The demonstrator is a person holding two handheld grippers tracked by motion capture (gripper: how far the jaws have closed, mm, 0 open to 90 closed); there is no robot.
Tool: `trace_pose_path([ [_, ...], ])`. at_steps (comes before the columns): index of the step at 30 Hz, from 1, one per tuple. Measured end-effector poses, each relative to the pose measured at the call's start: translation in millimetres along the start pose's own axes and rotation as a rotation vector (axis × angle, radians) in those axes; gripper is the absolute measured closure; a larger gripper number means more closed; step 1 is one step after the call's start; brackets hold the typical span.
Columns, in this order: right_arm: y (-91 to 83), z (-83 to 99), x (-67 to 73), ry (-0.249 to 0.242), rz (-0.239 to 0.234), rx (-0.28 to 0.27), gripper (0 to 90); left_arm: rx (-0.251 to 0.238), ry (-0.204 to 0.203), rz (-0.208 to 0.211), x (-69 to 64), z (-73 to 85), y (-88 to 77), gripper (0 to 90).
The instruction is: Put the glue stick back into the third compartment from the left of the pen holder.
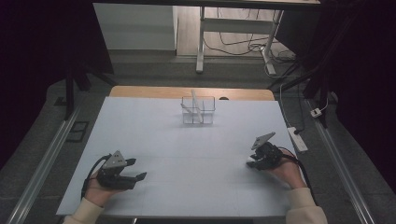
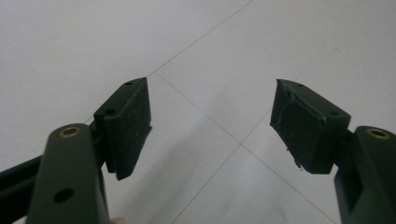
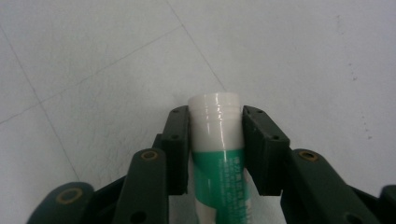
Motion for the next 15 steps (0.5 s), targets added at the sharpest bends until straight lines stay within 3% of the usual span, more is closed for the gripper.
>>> trace_pose_path([
  [10,-2.4,-0.7,0.6,0.000,-0.001,-0.010,64.7,0.000,-0.003,-0.001,0.5,0.5,-0.2,29.3],
  [15,-9.0,-4.8,-0.3,0.017,0.024,-0.045,64.7,-0.001,-0.002,-0.002,0.5,0.2,-0.5,29.2],
])
Point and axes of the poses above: each handheld gripper's, and its own axes: y roughly forward along the jaws, z roughly out of its underside, x roughly to its left, the point moved 3 cm from there along y, roughly forward along the jaws, and after that the axes turned 8 degrees about -x, right-handed, at the moved point
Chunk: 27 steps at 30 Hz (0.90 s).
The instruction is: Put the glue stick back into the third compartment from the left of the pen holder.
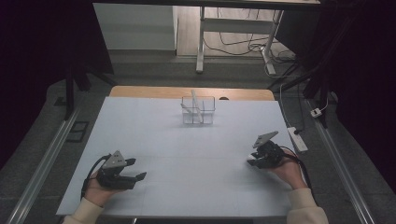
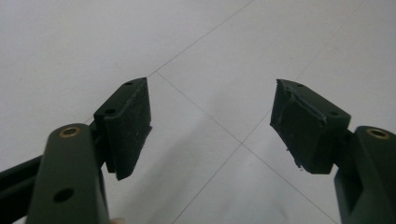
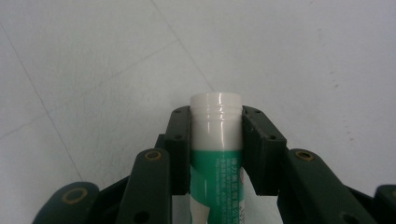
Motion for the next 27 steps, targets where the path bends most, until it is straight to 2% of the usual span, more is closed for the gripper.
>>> trace_pose_path([
  [15,-22.4,-11.5,-1.4,0.053,0.025,-0.143,64.9,-0.002,0.000,0.000,-0.2,-0.4,-0.2,29.2],
  [21,-27.0,-16.4,-0.7,0.070,0.023,-0.203,64.9,-0.003,-0.001,0.000,0.1,-0.5,-0.5,29.2],
  [24,-29.1,-18.9,-0.9,0.096,0.023,-0.247,64.9,-0.003,-0.001,0.000,0.2,-0.4,-0.7,29.2],
  [27,-30.5,-20.1,-1.4,0.109,0.014,-0.270,64.8,-0.004,-0.002,0.000,0.2,-0.5,-0.6,29.2],
])
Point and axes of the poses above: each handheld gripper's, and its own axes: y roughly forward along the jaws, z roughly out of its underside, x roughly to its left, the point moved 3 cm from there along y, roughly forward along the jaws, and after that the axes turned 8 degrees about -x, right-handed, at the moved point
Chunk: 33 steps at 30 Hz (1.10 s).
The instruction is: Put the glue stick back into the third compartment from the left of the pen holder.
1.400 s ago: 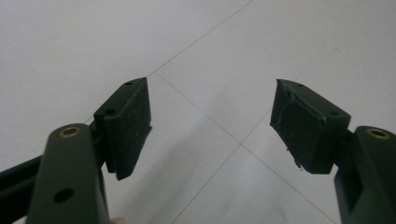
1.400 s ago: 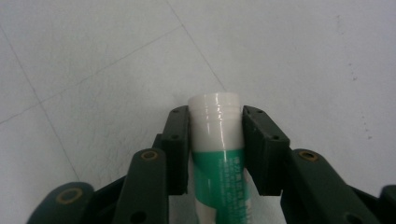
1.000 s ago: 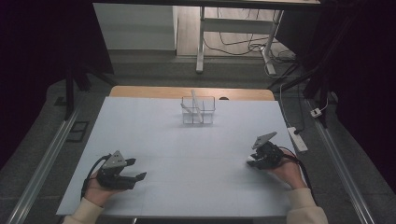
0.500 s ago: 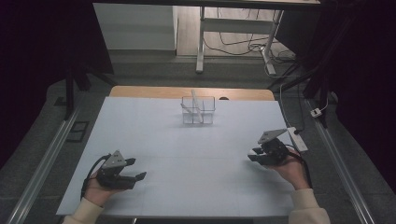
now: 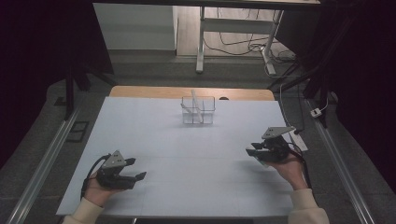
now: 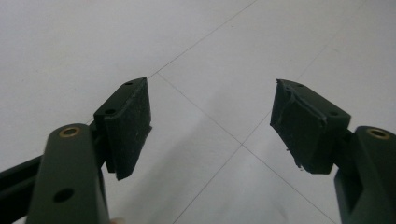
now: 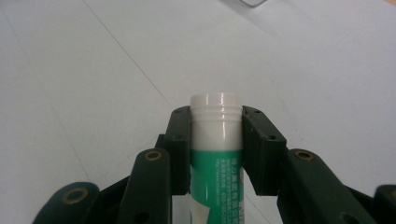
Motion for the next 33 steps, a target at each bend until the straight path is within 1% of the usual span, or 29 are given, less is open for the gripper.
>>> trace_pose_path([
  [6,-0.4,-4.6,1.9,0.013,0.010,-0.048,64.8,-0.001,0.001,0.000,0.1,-0.1,0.0,29.2],
  [10,-0.5,-9.5,3.8,0.019,0.018,-0.092,64.8,0.001,0.000,0.001,0.3,0.2,0.3,29.2],
  [16,0.9,-15.4,5.4,0.035,0.052,-0.146,64.8,-0.002,0.001,0.001,0.0,-0.3,0.1,29.2],
  [20,1.3,-19.6,6.2,0.040,0.057,-0.180,64.8,-0.002,-0.001,0.001,0.2,-0.4,0.1,29.1],
  [24,2.9,-27.2,7.3,0.042,0.074,-0.214,64.8,-0.002,-0.002,0.001,0.1,-0.5,-0.1,29.2],
  [27,5.3,-34.4,7.6,0.053,0.074,-0.233,64.7,-0.005,-0.005,0.000,0.2,-0.6,-0.3,29.1],
  [31,13.2,-47.2,10.1,0.045,0.072,-0.257,64.7,-0.009,-0.012,0.000,1.0,-0.5,-1.0,29.1],
  [33,17.8,-52.3,10.9,0.050,0.074,-0.269,64.7,-0.013,-0.013,0.002,1.7,-1.1,-0.9,29.1],
])
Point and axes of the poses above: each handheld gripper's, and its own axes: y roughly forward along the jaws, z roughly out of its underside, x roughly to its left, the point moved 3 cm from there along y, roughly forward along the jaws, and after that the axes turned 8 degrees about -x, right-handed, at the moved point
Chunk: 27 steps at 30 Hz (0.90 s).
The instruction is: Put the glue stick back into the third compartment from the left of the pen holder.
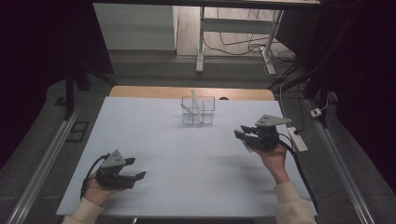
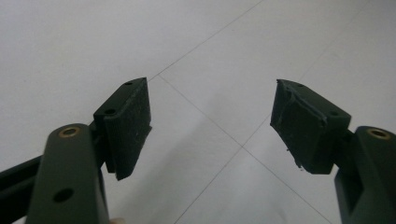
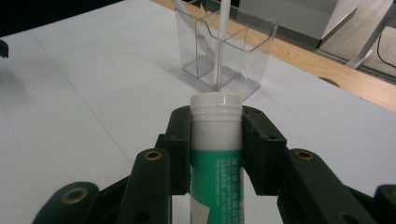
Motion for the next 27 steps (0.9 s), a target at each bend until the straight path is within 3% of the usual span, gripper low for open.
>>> trace_pose_path([
  [6,14.0,-8.3,-0.6,0.024,0.014,-0.031,64.7,0.002,0.003,0.008,0.5,-1.4,3.0,29.1],
  [27,51.5,-39.5,-11.7,0.038,0.026,-0.121,64.6,0.002,0.010,0.015,0.7,-3.6,6.0,29.1],
])
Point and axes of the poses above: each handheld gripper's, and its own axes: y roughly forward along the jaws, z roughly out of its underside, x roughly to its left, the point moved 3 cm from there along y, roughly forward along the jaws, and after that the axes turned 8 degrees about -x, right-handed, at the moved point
